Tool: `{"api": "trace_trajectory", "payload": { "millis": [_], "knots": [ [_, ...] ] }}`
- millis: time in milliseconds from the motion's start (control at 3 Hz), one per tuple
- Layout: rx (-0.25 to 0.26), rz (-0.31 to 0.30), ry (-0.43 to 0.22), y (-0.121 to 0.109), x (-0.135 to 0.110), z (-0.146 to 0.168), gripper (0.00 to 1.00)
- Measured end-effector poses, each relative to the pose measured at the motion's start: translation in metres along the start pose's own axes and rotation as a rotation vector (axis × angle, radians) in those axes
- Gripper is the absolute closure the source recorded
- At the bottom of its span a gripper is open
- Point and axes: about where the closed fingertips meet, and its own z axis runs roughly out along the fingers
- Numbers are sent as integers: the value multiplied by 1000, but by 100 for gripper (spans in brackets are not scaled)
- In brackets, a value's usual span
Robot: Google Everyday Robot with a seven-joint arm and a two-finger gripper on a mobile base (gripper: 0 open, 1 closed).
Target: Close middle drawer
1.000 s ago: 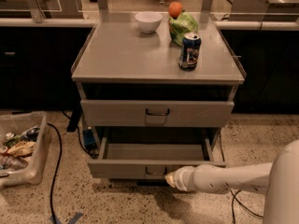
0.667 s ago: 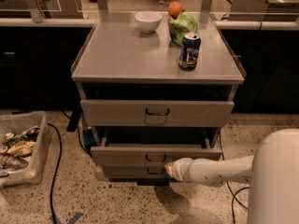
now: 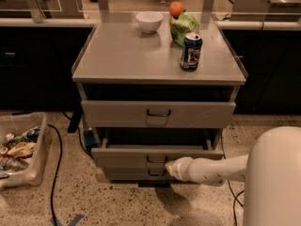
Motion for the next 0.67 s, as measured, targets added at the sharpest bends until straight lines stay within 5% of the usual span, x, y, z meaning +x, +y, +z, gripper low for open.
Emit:
{"api": "trace_trajectory", "payload": {
  "millis": [667],
  "knots": [
    [118,4,-49,-42,-42,17,100]
  ]
}}
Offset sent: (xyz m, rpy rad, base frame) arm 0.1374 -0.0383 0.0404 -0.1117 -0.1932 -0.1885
